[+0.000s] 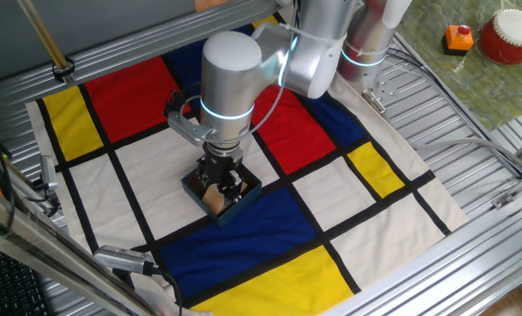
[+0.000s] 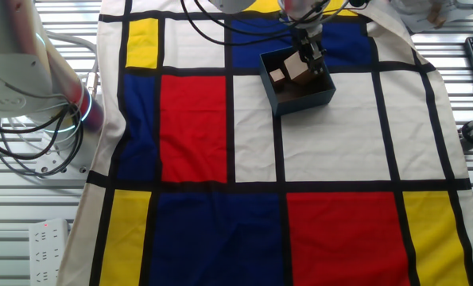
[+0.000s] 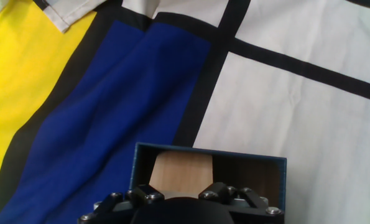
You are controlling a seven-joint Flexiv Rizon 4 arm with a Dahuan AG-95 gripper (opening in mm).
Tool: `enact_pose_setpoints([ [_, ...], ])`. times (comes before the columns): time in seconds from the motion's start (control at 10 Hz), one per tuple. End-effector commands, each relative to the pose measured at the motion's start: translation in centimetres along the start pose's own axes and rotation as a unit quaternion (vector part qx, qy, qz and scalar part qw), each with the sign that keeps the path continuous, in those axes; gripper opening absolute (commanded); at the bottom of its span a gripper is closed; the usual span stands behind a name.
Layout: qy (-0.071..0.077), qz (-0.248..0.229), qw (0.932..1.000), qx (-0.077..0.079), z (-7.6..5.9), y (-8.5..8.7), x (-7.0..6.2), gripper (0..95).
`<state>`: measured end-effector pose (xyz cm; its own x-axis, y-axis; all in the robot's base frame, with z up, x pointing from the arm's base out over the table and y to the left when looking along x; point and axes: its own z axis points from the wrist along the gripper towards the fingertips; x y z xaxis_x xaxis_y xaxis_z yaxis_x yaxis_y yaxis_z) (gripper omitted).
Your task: Take everything out of the gift box
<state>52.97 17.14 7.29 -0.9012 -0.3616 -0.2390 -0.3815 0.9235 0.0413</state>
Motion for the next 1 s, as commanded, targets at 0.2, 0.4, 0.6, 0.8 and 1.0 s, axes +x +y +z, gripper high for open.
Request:
enact_pose_setpoints([
  [0.2,0.005,0.007,1.0,-0.001,-0.2,0.0,0.0,0.0],
  [0.4,0.006,0.008,0.9999,-0.002,-0.4,0.2,-0.1,0.0],
  [0.6,0.013,0.011,0.9999,-0.001,-1.3,0.6,-0.6,0.0],
  [0.8,0.042,0.013,0.999,-0.006,-2.1,0.9,-0.9,0.0],
  [1.0,0.066,0.02,0.9976,-0.011,-3.5,1.5,-1.0,0.0],
])
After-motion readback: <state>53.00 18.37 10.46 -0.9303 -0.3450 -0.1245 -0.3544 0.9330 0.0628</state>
